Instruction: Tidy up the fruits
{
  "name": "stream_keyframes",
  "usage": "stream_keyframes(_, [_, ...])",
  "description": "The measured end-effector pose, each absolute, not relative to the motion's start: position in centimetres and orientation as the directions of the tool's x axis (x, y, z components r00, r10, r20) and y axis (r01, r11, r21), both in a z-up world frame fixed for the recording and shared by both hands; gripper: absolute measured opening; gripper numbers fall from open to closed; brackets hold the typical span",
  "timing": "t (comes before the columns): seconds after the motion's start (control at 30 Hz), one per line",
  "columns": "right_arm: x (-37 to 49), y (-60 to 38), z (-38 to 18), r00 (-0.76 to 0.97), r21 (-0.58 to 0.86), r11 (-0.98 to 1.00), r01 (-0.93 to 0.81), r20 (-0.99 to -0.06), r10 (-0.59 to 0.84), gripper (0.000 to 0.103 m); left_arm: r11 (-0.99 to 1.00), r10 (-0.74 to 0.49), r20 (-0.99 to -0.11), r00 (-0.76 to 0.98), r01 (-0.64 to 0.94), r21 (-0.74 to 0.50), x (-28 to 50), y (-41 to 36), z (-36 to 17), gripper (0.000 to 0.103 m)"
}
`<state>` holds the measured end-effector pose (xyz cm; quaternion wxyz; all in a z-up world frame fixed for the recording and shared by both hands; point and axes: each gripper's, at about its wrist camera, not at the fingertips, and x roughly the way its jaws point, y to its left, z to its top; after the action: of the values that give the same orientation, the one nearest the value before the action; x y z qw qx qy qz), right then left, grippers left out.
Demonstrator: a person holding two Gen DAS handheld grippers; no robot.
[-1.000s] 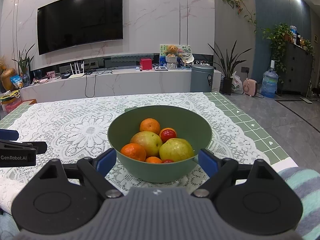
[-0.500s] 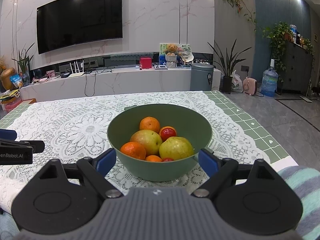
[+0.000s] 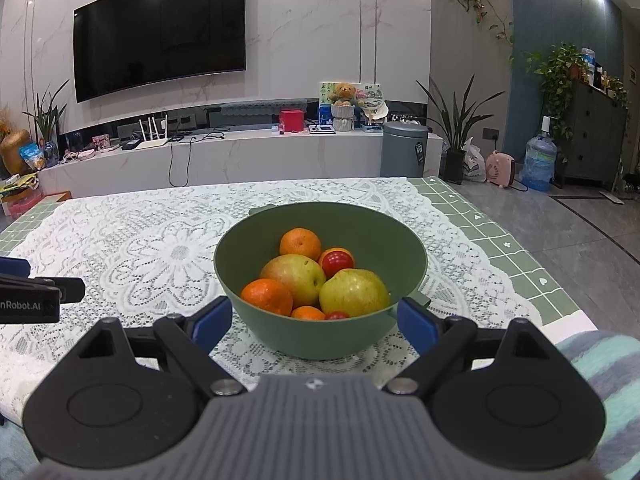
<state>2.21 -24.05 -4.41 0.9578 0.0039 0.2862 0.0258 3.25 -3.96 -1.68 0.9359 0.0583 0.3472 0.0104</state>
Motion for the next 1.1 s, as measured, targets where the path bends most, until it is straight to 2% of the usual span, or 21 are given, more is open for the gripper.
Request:
stream_keyframes(0.77, [2.39, -24.32, -4.55, 0.823, 0.035, 0.999, -0.035, -0.567, 0.049, 0.087, 0.993, 0.041, -0.652, 0.757, 0.04, 0.109, 3.14, -4.21, -1.62, 0.092])
stream_keyframes(1.1, [2.38, -24.46, -4.6, 0.818, 0.044, 0.998, -0.04, -0.572, 0.057, 0.087, 0.997, 0.014, -0.654, 0.757, 0.036, 0.063, 2.83, -3.9, -1.42, 0.092])
